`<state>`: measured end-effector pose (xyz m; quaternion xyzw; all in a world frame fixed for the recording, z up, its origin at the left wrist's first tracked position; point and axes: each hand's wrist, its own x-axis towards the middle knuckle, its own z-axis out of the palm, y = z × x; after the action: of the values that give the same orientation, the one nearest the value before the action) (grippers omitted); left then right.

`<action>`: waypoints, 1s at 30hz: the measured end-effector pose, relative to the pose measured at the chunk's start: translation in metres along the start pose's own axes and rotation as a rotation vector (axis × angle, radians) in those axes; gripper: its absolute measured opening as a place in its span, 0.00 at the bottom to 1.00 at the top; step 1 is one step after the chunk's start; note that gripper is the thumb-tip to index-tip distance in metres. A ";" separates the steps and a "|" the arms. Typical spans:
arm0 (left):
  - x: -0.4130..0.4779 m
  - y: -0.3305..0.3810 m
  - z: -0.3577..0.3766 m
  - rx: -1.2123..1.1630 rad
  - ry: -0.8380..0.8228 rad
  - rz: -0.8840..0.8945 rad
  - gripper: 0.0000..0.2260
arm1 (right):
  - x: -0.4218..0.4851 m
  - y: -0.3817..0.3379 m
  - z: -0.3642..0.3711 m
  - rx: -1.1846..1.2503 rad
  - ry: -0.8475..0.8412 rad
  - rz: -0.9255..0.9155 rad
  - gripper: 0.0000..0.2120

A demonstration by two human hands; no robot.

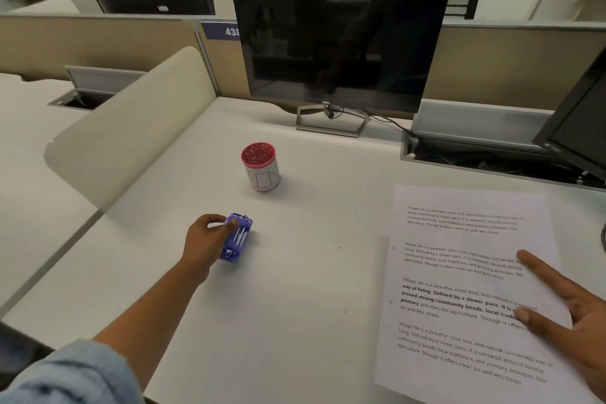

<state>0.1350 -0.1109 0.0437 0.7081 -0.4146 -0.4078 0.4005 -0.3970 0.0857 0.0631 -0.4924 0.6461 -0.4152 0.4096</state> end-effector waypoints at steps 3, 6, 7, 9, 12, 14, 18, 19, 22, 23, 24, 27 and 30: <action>0.010 -0.006 0.000 0.040 0.034 0.010 0.09 | 0.003 0.002 0.002 0.012 0.007 -0.021 0.41; 0.017 -0.011 0.000 0.078 0.058 -0.009 0.11 | 0.006 0.007 0.002 0.036 0.019 -0.029 0.39; 0.019 -0.012 0.000 0.090 0.065 -0.013 0.12 | 0.006 0.007 0.002 0.035 0.021 -0.036 0.39; 0.022 -0.015 -0.001 0.109 0.063 -0.009 0.12 | 0.005 0.006 0.003 0.048 0.022 -0.036 0.38; 0.026 -0.017 -0.002 0.132 0.055 0.001 0.10 | 0.004 0.007 0.005 0.082 0.014 -0.017 0.38; 0.028 -0.017 -0.002 0.142 0.063 -0.011 0.08 | 0.001 0.007 0.005 0.087 0.015 -0.005 0.39; 0.028 -0.018 -0.002 0.218 0.027 0.004 0.11 | -0.001 0.004 0.004 0.034 0.009 0.004 0.44; 0.028 -0.019 -0.002 0.242 0.026 0.003 0.10 | -0.001 0.005 0.002 0.037 0.007 0.014 0.45; 0.029 -0.024 -0.002 0.272 0.020 0.009 0.11 | -0.001 0.009 -0.002 0.034 0.008 0.029 0.45; 0.029 -0.025 -0.003 0.272 0.019 0.004 0.11 | -0.002 0.010 -0.003 0.035 0.006 0.028 0.45; 0.028 -0.026 -0.003 0.270 0.018 -0.006 0.10 | -0.003 0.010 -0.004 0.038 0.006 0.026 0.44; 0.024 -0.024 -0.004 0.238 0.070 -0.041 0.13 | -0.005 0.008 -0.003 0.041 0.002 0.039 0.44; 0.018 -0.016 0.000 0.308 0.169 -0.027 0.21 | -0.010 0.002 -0.002 0.052 0.020 0.043 0.44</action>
<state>0.1453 -0.1220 0.0249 0.7983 -0.4275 -0.2836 0.3155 -0.3973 0.0965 0.0632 -0.4636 0.6494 -0.4278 0.4246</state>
